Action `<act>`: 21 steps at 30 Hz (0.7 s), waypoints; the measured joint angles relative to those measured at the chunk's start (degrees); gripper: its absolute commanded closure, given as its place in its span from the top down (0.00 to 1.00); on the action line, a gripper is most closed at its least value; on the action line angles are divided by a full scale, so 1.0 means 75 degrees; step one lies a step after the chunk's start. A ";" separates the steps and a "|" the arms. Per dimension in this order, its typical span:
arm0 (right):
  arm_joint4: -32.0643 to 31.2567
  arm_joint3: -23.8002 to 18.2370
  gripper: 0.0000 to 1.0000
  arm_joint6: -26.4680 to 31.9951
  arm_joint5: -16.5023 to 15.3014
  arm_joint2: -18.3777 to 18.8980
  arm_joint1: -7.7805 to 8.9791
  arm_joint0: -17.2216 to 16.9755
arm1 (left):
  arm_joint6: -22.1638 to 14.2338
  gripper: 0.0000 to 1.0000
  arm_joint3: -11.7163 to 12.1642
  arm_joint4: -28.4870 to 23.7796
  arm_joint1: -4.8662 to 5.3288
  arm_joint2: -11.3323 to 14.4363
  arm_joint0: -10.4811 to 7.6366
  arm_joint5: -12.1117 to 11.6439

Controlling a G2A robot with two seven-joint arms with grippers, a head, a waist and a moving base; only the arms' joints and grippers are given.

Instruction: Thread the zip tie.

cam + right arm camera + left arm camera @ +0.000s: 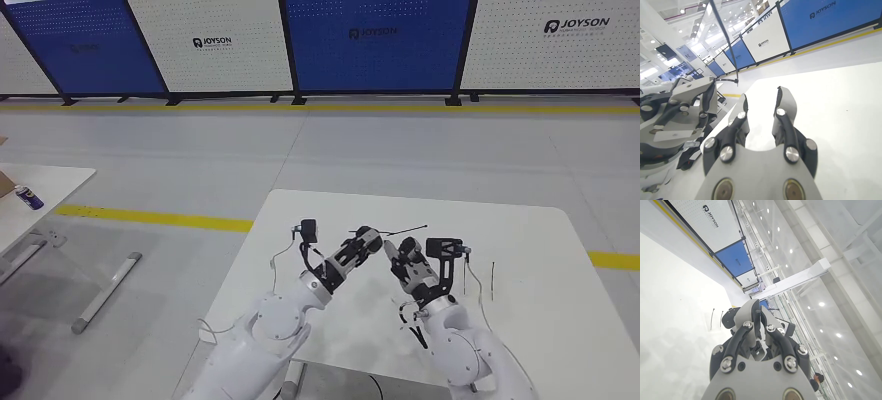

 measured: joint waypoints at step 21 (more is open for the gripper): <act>-0.0097 -0.0111 0.27 -0.0066 -0.0172 0.0022 -0.0010 -0.0060 | -0.0036 0.00 0.0077 0.0237 -0.0030 0.0109 -0.0042 0.0134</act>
